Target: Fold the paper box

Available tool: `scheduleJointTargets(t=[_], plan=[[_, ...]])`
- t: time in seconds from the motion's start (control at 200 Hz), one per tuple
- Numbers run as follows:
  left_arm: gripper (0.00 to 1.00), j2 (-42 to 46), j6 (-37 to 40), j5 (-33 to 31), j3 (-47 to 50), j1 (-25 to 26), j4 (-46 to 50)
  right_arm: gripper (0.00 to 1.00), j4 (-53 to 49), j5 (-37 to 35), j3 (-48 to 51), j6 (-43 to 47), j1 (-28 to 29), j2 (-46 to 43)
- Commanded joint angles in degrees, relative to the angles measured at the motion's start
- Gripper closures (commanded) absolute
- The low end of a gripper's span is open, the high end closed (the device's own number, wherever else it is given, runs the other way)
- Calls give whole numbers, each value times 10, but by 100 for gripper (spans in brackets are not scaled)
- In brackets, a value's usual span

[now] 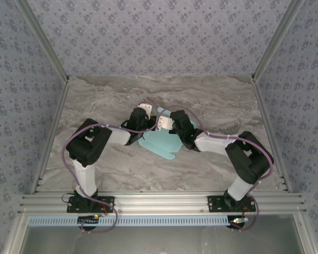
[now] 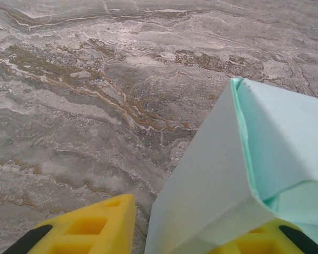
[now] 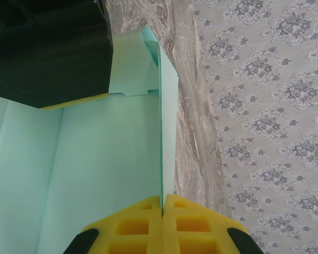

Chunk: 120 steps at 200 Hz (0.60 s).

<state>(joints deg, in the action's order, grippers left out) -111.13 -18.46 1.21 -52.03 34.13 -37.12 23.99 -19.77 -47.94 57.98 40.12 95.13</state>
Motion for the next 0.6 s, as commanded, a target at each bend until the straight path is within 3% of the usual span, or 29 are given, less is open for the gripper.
scheduleJointTargets(t=[0.0, 0.595], plan=[[62, -6, 4, -14, 2, -22, -33, 100, -50, 26, 6, -14, 8, 4], [51, 10, -2, 26, 1, -31, -45, 100, -72, 34, 8, -18, 5, 3]])
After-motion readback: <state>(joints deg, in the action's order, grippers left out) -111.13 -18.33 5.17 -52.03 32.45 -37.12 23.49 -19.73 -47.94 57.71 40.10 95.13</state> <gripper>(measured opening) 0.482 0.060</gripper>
